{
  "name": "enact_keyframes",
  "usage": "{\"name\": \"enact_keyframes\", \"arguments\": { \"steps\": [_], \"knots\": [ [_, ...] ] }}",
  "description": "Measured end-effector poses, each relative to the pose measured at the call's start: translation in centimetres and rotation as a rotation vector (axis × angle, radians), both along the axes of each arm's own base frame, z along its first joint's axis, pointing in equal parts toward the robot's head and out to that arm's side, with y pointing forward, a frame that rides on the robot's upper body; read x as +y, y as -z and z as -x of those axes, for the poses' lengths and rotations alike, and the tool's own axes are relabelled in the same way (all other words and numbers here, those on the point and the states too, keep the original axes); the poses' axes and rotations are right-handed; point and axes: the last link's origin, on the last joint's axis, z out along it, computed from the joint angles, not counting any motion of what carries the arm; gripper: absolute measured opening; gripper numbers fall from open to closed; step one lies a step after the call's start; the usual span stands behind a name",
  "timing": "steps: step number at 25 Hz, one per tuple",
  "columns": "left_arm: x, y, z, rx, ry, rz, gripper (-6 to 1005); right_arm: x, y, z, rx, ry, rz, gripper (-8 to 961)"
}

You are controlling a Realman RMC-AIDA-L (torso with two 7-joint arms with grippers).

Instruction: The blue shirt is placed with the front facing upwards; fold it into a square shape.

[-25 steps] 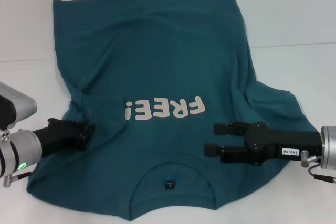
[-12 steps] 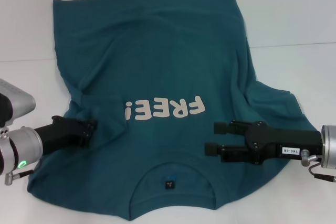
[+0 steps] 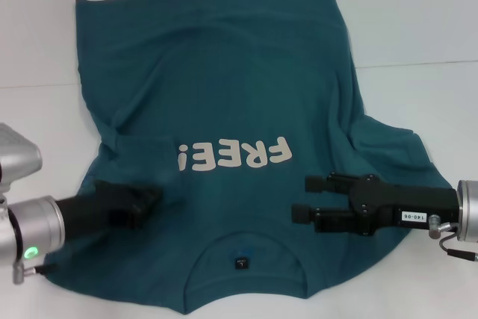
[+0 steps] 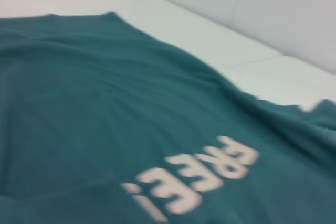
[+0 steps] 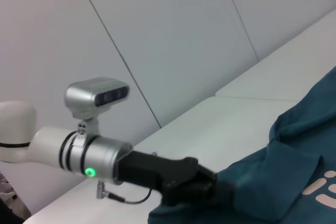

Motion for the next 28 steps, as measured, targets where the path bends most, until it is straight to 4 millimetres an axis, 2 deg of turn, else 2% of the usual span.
{"name": "enact_keyframes", "arguments": {
  "steps": [4,9,15,23,26,28],
  "knots": [
    [-1.3,0.4,-0.8,-0.067,0.038,0.077,105,0.0,0.0,0.0,-0.003,-0.001,-0.002,913],
    [-2.1,0.2,-1.7,-0.147,0.05,0.132,207,0.2,-0.1,0.0,-0.01,-0.01,-0.012,913],
    [-2.3,-1.6,-2.4,-0.252,0.074,0.108,330,0.4,-0.5,-0.6,-0.022,0.02,-0.035,913],
    [-2.7,-3.6,-2.9,-0.349,0.125,0.059,659,0.9,-2.5,-3.1,-0.058,0.16,-0.07,913],
    [-2.9,-3.5,-2.9,-0.322,0.17,0.052,804,1.0,-3.5,-3.9,-0.075,0.203,-0.089,913],
    [-3.2,-3.0,-2.9,-0.285,0.219,0.06,861,1.3,-4.4,-4.6,-0.091,0.246,-0.106,913]
  ]
}}
